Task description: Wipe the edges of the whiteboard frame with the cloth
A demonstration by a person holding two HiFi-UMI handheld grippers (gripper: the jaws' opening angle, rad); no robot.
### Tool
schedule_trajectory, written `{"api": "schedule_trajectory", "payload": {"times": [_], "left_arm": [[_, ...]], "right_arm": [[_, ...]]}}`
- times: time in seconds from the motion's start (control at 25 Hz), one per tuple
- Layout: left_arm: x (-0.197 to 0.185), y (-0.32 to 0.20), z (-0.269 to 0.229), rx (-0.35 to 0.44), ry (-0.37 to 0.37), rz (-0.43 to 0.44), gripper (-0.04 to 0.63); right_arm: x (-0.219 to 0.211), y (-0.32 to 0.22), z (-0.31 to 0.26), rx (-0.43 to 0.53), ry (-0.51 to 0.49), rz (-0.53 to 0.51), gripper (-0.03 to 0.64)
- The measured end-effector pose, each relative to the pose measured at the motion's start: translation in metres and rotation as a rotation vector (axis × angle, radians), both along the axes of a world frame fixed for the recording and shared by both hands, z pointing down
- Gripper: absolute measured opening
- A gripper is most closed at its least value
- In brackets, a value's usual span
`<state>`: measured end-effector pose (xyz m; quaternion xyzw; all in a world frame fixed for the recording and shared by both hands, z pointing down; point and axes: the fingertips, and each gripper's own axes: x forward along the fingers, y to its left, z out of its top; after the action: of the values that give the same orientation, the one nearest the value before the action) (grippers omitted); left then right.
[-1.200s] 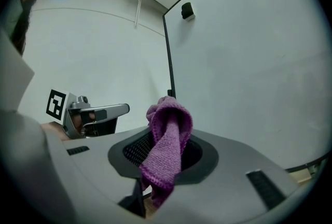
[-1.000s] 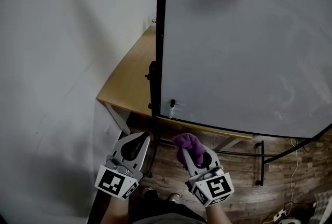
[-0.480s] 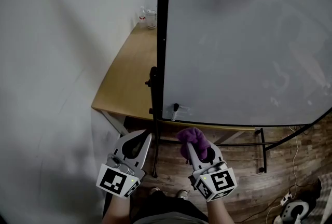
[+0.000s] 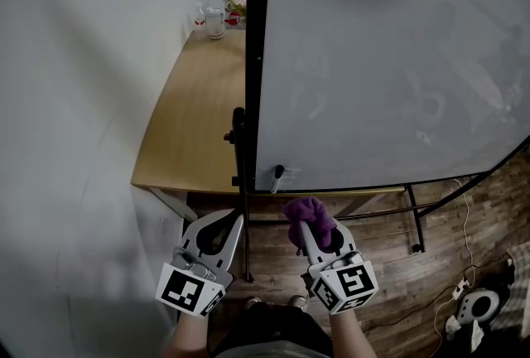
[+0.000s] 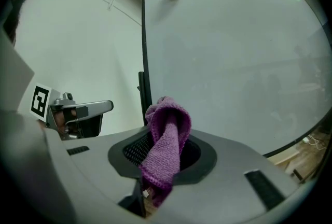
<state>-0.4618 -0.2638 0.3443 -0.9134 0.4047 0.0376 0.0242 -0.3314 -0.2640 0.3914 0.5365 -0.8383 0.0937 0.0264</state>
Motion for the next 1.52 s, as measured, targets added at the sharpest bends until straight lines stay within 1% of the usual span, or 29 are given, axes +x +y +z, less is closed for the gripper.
{"api": "schedule_trajectory", "payload": {"times": [0.28, 0.52, 0.6, 0.72, 0.88, 1.2, 1.52], "left_arm": [[0.002, -0.010, 0.017, -0.006, -0.014, 0.042, 0.018], [0.004, -0.011, 0.036, -0.034, -0.016, 0.048, 0.017], [0.005, -0.010, 0.043, -0.045, -0.019, 0.049, 0.017], [0.006, -0.007, 0.053, -0.083, -0.022, 0.044, 0.017], [0.005, -0.006, 0.065, -0.102, -0.018, 0.026, 0.017], [-0.005, -0.001, 0.077, -0.103, -0.037, -0.005, 0.017], [-0.016, 0.009, 0.085, -0.118, -0.058, -0.013, 0.017]], "right_arm": [[-0.002, -0.004, 0.020, -0.025, 0.009, 0.041, 0.086], [-0.005, -0.008, 0.043, -0.059, 0.006, 0.044, 0.086], [-0.008, -0.011, 0.051, -0.065, 0.011, 0.033, 0.086], [-0.014, -0.017, 0.063, -0.074, 0.019, 0.013, 0.086], [-0.024, -0.025, 0.083, -0.095, 0.036, -0.020, 0.087], [-0.049, -0.043, 0.126, -0.134, 0.076, -0.084, 0.091], [-0.072, -0.066, 0.156, -0.179, 0.110, -0.100, 0.091]]}}
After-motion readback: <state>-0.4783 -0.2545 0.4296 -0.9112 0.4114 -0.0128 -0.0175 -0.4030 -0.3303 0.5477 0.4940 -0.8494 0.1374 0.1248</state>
